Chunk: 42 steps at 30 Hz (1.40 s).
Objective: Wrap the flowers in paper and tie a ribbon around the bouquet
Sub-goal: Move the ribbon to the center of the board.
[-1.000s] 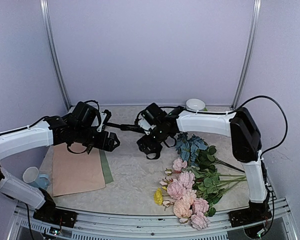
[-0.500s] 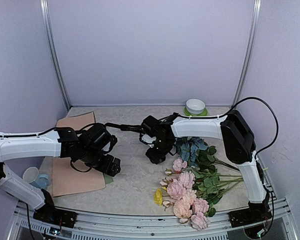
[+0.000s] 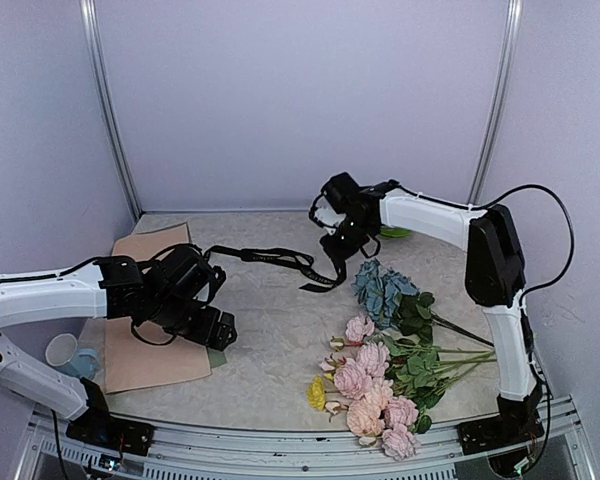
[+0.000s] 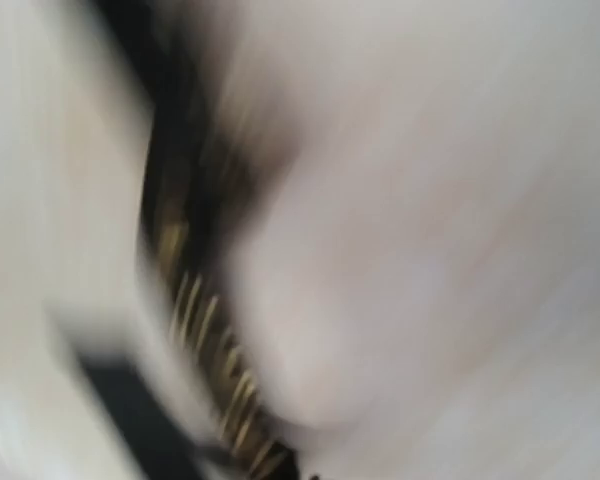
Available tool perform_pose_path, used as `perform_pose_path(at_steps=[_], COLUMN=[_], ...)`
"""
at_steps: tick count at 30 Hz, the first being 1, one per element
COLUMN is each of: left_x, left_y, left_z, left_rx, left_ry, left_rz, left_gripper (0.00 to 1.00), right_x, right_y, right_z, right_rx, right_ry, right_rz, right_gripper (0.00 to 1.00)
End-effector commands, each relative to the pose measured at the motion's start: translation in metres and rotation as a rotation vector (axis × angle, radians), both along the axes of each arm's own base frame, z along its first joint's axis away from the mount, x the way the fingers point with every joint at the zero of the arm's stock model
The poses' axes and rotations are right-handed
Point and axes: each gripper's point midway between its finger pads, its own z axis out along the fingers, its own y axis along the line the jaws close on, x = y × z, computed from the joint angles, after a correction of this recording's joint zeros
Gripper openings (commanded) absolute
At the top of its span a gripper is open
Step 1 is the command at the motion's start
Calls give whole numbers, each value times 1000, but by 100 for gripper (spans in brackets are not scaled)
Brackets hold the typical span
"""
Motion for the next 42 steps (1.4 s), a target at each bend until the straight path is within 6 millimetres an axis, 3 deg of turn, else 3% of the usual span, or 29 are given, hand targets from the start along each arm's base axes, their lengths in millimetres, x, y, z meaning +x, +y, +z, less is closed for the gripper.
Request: perform_pose_path(at_steps=[1, 3, 5, 7, 9, 12, 16, 18, 21, 24, 29, 30, 32, 34, 37, 40, 42], left_x=[2, 1, -1, -1, -1, 0, 0, 0, 0, -2, -5, -6, -7, -8, -9, -10, -12], left_y=[-4, -3, -2, -1, -2, -4, -5, -5, -2, 0, 3, 4, 5, 7, 12, 17, 21], left_z=[-1, -4, -7, -7, -6, -6, -10, -10, -12, -12, -9, -9, -11, -17, -27, -36, -42], left_rx=[-8, -2, 1, -2, -8, -13, -4, -1, 6, -1, -13, -19, -35, -42, -16, 23, 47], left_ry=[-19, -15, -8, -11, -16, -19, -11, -10, -7, -8, -6, -6, -5, 3, 23, 50, 64], left_rz=[-19, -19, -19, -18, -21, -27, -33, -31, -24, -16, -6, -1, 17, 39, 70, 99, 122], left_gripper=[90, 91, 91, 91, 91, 91, 91, 92, 92, 92, 92, 92, 93, 92, 93, 93, 93], right_x=[66, 74, 81, 75, 53, 5, -58, -77, -91, -92, -113, -115, -101, -76, -35, -12, -9], right_y=[-11, -47, -110, -179, -247, -305, -352, -368, -384, -410, -464, -465, -450, -418, -358, -273, -234], right_z=[234, 306, 365, 407, 438, 463, 483, 488, 493, 494, 526, 530, 526, 502, 427, 317, 245], right_rx=[499, 654, 735, 745, 699, 593, 495, 471, 398, 348, 293, 272, 318, 385, 376, 364, 346], right_ry=[-428, -570, -708, -839, -989, -1179, -1320, -1363, -1387, -1376, -1472, -1485, -1448, -1337, -1091, -773, -546], right_rz=[10, -37, -174, -368, -559, -698, -841, -879, -932, -999, -1156, -1159, -1058, -902, -759, -577, -506], right_gripper=[0, 0, 0, 0, 0, 0, 0, 0, 0, 0, 0, 0, 0, 0, 0, 2, 40])
